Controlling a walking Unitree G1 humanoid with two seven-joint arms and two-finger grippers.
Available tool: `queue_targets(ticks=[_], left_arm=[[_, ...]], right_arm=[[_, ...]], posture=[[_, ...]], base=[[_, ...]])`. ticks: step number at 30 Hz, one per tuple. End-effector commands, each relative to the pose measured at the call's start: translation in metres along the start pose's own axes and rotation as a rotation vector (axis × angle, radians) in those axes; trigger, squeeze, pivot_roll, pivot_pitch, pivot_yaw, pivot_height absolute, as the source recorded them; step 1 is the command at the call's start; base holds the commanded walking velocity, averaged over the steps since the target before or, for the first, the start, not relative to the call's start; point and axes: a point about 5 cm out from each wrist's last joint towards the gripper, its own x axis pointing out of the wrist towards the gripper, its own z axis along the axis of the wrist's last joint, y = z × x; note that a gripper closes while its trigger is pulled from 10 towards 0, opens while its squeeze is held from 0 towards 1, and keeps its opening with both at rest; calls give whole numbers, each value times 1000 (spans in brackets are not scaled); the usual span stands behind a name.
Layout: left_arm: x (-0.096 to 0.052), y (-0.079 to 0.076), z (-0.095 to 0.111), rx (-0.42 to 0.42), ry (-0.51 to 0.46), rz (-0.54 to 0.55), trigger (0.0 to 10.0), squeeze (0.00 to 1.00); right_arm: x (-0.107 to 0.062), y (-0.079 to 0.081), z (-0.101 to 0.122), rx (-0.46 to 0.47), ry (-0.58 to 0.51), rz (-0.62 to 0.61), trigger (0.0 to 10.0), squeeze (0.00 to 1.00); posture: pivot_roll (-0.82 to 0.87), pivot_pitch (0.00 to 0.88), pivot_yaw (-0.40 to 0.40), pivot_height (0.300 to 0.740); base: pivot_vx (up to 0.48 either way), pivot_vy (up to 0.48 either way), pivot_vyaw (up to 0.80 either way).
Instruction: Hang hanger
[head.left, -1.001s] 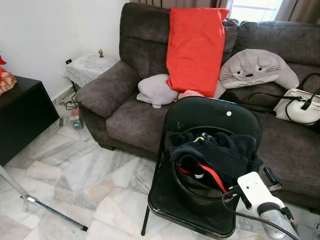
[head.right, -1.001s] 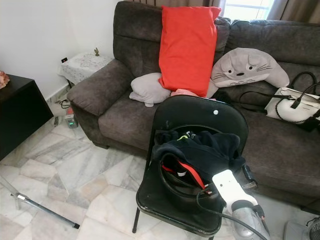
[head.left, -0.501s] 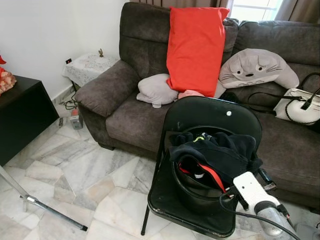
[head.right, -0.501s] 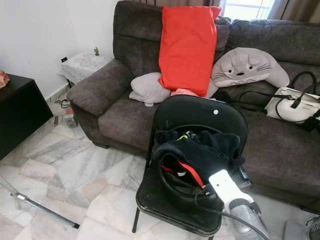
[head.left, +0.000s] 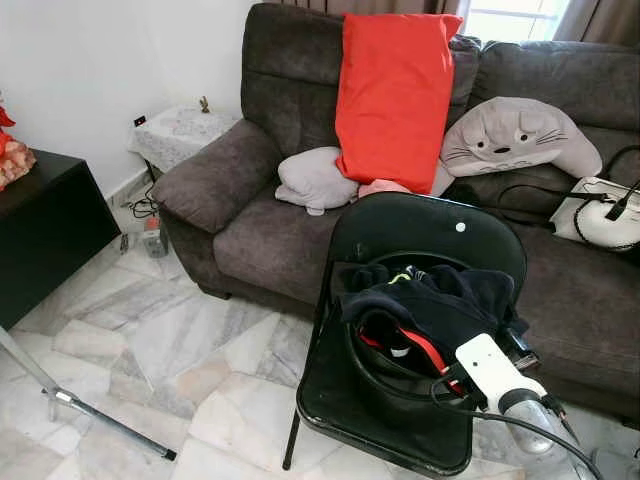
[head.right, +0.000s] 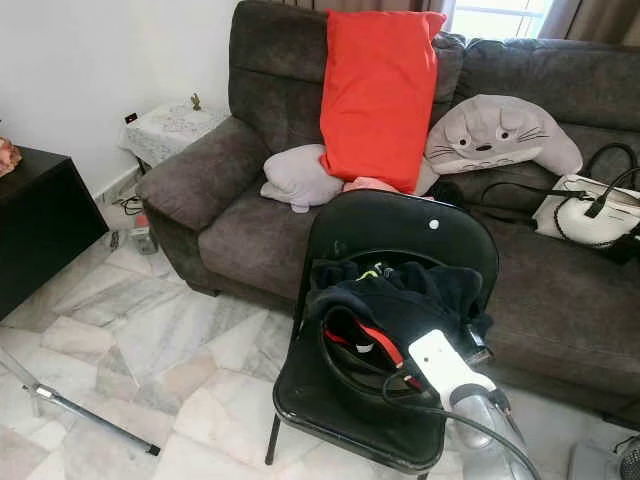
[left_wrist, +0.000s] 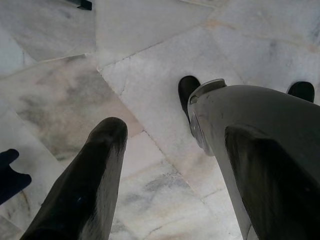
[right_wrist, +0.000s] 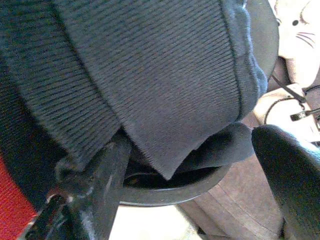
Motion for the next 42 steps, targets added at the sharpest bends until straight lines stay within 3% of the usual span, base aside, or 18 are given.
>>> queue_targets(ticks=[1,8,18,23,29,38,42], left_arm=[[-1,2,-8,10,33,11,10000,0],[-1,2,-8,8,30,10,10000,0],[-1,2,-8,7,30,6,10000,0],[-1,2,-7,9,31,6,10000,0],[-1,2,-7,12,31,3,10000,0],[-1,2,-6,18,30,-1,10000,0],[-1,2,-6,21,30,-2,10000,0]], right_arm=[[2,-2,2,-13,-7,-6,10000,0],[3,-16,15,-25,-88,-158,10000,0],[-7,-31,32,51,-223,-342,10000,0],[-11,-24,35,63,-255,-336,10000,0],[-5,-7,19,71,-139,-253,10000,0],[5,-3,18,74,-108,-220,10000,0],[7,-11,27,86,-155,-272,10000,0]], posture=[[-27,62,17,740],[-26,64,17,740],[-27,61,18,740],[-29,60,19,740],[-26,61,20,740],[-25,57,22,740],[-25,57,22,740]], base=[[0,0,0],[0,0,0],[0,0,0],[0,0,0],[0,0,0],[0,0,0],[0,0,0]])
